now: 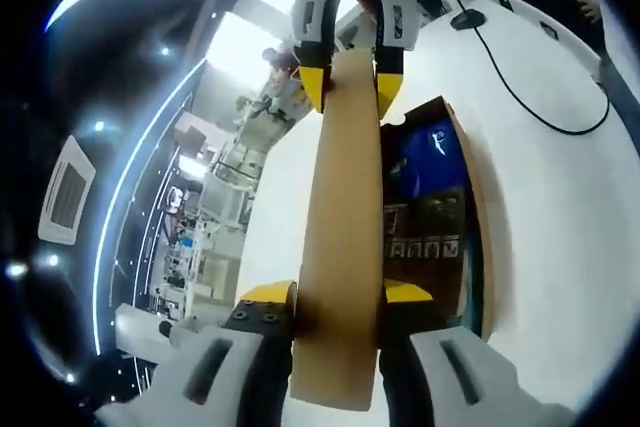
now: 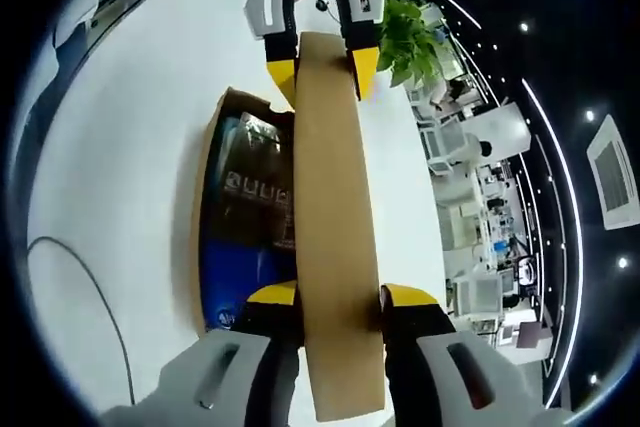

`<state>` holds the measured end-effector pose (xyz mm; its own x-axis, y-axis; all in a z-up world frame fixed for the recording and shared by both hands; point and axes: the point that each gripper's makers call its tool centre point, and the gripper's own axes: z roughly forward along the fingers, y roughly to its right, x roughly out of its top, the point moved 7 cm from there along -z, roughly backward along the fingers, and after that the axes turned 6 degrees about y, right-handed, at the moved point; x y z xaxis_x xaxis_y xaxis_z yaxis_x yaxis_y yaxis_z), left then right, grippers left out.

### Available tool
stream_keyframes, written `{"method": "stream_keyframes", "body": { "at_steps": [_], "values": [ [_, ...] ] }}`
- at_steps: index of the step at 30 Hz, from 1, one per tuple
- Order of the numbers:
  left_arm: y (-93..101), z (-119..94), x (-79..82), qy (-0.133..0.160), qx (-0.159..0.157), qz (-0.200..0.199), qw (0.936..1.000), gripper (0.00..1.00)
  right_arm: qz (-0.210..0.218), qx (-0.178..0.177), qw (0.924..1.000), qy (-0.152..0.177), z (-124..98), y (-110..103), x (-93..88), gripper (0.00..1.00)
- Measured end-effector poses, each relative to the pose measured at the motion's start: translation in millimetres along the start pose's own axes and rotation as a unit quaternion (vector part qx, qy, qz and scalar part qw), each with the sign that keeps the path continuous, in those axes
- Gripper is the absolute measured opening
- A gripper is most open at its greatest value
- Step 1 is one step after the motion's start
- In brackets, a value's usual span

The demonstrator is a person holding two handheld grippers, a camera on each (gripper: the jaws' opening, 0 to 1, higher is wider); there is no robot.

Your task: Operate the shoe box by opening the lid, removing the specified soft item, and placing it in the target area until the item is outside and the box remains undamaged.

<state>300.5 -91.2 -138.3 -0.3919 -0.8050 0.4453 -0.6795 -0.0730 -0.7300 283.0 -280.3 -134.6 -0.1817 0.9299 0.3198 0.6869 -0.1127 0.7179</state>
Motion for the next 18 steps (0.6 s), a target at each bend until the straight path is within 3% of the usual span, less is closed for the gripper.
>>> {"method": "stream_keyframes", "body": {
  "at_steps": [15,16,18],
  "values": [
    [3.7,0.0,2.8,-0.008,-0.004,0.014,0.9999,0.32,-0.008,-0.001,1.0000,0.000,-0.7,-1.3,-0.9,0.30],
    [3.4,-0.9,3.9,-0.007,-0.005,0.014,0.9999,0.32,-0.008,-0.001,1.0000,0.000,-0.7,-1.4,-1.1,0.30],
    [3.0,-3.1,11.1,0.023,-0.013,-0.009,0.9996,0.32,-0.009,0.000,1.0000,0.001,-0.4,-1.4,-1.6,0.30]
  ]
}}
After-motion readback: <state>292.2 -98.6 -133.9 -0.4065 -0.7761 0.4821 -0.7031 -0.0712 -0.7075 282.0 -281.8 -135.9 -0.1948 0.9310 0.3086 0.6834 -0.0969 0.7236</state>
